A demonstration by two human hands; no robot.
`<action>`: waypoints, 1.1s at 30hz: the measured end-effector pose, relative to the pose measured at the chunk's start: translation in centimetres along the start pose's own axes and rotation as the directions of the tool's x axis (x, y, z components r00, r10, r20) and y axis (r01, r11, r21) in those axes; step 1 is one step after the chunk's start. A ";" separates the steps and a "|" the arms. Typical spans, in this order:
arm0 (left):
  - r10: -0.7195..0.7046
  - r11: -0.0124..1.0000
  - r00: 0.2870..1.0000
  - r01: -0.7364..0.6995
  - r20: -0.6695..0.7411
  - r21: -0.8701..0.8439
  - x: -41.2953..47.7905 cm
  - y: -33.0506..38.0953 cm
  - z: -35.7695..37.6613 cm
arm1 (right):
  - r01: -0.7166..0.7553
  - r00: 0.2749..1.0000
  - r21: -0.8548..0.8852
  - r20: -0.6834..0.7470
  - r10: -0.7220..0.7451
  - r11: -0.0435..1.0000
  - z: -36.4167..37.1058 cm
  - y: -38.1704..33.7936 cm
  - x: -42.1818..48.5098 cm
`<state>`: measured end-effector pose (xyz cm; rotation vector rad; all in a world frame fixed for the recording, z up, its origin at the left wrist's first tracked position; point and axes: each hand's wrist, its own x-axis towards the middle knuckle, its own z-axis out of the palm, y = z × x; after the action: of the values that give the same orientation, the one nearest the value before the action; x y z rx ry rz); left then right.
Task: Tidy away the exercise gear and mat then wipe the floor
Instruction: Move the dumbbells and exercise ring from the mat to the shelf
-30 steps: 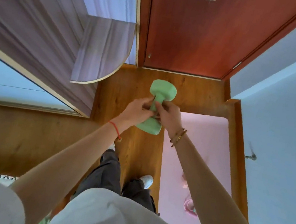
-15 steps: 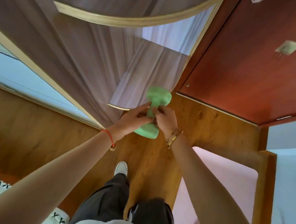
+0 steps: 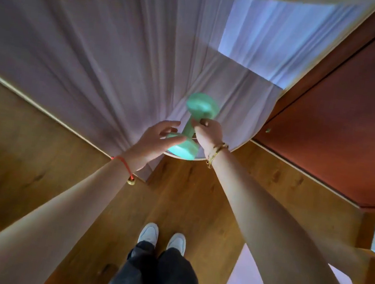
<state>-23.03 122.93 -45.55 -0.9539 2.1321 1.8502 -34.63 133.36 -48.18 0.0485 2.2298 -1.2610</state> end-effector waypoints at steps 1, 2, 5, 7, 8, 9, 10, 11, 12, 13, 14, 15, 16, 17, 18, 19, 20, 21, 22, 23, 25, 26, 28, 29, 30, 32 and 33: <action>0.001 1.000 0.998 -0.003 -0.056 -0.025 0.9 -1.0 0.0 | -0.007 1.000 0.012 0.003 0.007 1.000 0.8 0.2 1.0; -0.010 0.999 0.995 0.005 -0.101 -0.045 1.5 -1.8 0.0 | -0.023 1.000 0.022 0.010 0.022 0.999 1.4 0.4 1.9; -0.059 0.998 0.981 0.052 -0.184 -0.045 2.9 -3.9 0.1 | -0.069 0.997 0.018 0.023 0.069 0.997 3.3 1.2 4.3; -0.045 0.998 0.970 0.055 -0.237 0.037 3.2 -4.8 0.2 | -0.069 0.998 0.003 0.016 0.069 0.998 4.1 1.7 5.4; -0.033 0.996 0.966 0.053 -0.256 0.069 3.2 -5.0 0.3 | -0.070 0.997 0.008 0.012 0.070 0.998 4.4 1.9 5.8; -0.036 0.995 0.963 0.059 -0.266 0.077 3.2 -5.2 0.4 | -0.072 0.997 0.012 0.007 0.072 0.997 4.8 2.1 6.1; -0.051 0.995 0.961 0.073 -0.271 0.071 3.2 -5.4 0.6 | -0.072 0.997 0.010 0.001 0.072 0.997 5.0 2.3 6.2; -0.075 0.994 0.959 0.093 -0.273 0.054 3.4 -5.7 0.9 | -0.066 0.998 0.003 -0.006 0.066 0.998 5.3 2.4 6.5; -0.091 0.994 0.959 0.105 -0.268 0.039 3.6 -6.0 1.1 | -0.058 0.998 -0.007 -0.007 0.058 0.998 5.4 2.4 6.4; -0.099 0.994 0.961 0.109 -0.259 0.023 3.8 -6.2 1.2 | -0.050 0.999 -0.018 -0.006 0.050 0.999 5.6 2.4 6.4; -0.097 0.994 0.964 0.104 -0.247 0.015 3.9 -6.3 1.4 | -0.040 0.999 -0.034 -0.005 0.040 0.999 5.6 2.4 6.4; -0.093 0.995 0.966 0.095 -0.241 -0.001 4.1 -6.5 1.5 | -0.029 1.000 -0.049 -0.009 0.029 0.998 5.7 2.3 6.5; -0.098 0.995 0.968 0.097 -0.230 -0.013 4.3 -6.6 1.6 | -0.027 1.000 -0.061 -0.013 0.026 0.998 5.8 2.2 6.6; -0.108 0.994 0.971 0.104 -0.215 -0.030 4.4 -6.7 1.6 | -0.028 0.999 -0.066 -0.018 0.027 0.997 5.8 2.2 6.8; -0.111 0.994 0.973 0.107 -0.201 -0.030 4.5 -6.7 1.7 | -0.027 0.999 -0.076 -0.021 0.025 0.997 5.9 2.1 6.8; -0.111 0.994 0.975 0.108 -0.191 -0.027 4.6 -6.8 1.7 | -0.024 1.000 -0.085 -0.020 0.023 0.996 6.0 2.2 7.0; -0.114 0.994 0.977 0.111 -0.181 -0.023 4.5 -6.8 1.7 | -0.029 0.999 -0.078 -0.016 0.028 0.997 6.0 2.3 7.1; -0.114 0.993 0.978 0.111 -0.172 -0.032 4.6 -6.8 1.6 | -0.035 0.999 -0.051 -0.015 0.035 0.998 6.1 2.4 7.3; -0.112 0.993 0.979 0.106 -0.170 -0.041 4.6 -6.8 1.5 | -0.046 0.999 -0.023 -0.014 0.046 0.999 6.2 2.5 7.5; -0.108 0.994 0.980 0.100 -0.169 -0.054 4.7 -6.9 1.4 | -0.056 0.998 0.002 -0.012 0.056 0.998 6.3 2.7 7.8; -0.101 0.994 0.979 0.093 -0.176 -0.058 4.9 -6.8 1.2 | -0.083 0.997 0.044 0.003 0.083 0.996 6.4 2.9 8.1; -0.103 0.994 0.978 0.094 -0.181 -0.061 4.9 -6.8 1.1 | -0.095 0.995 0.064 0.014 0.094 0.993 6.4 3.0 8.2; -0.104 0.993 0.979 0.094 -0.177 -0.068 4.9 -6.8 1.1 | -0.119 0.992 0.107 0.043 0.115 0.987 6.4 3.2 8.3; -0.104 0.993 0.980 0.093 -0.171 -0.068 4.8 -6.8 1.1 | -0.133 0.990 0.142 0.059 0.126 0.981 6.3 3.3 8.3; -0.102 0.993 0.980 0.091 -0.172 -0.072 4.7 -6.8 1.1 | -0.151 0.987 0.184 0.079 0.138 0.971 6.2 3.2 8.2; -0.103 0.993 0.977 0.090 -0.186 -0.078 4.5 -6.8 1.2 | -0.196 0.978 0.273 0.127 0.167 0.942 5.8 3.1 7.6; -0.101 0.994 0.975 0.089 -0.197 -0.068 4.3 -6.9 1.2 | -0.217 0.973 0.313 0.151 0.177 0.925 5.6 3.1 7.3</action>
<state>-22.91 122.35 -53.78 -1.2822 2.1073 1.8504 -37.23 128.87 -56.41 0.3089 1.8416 -1.4667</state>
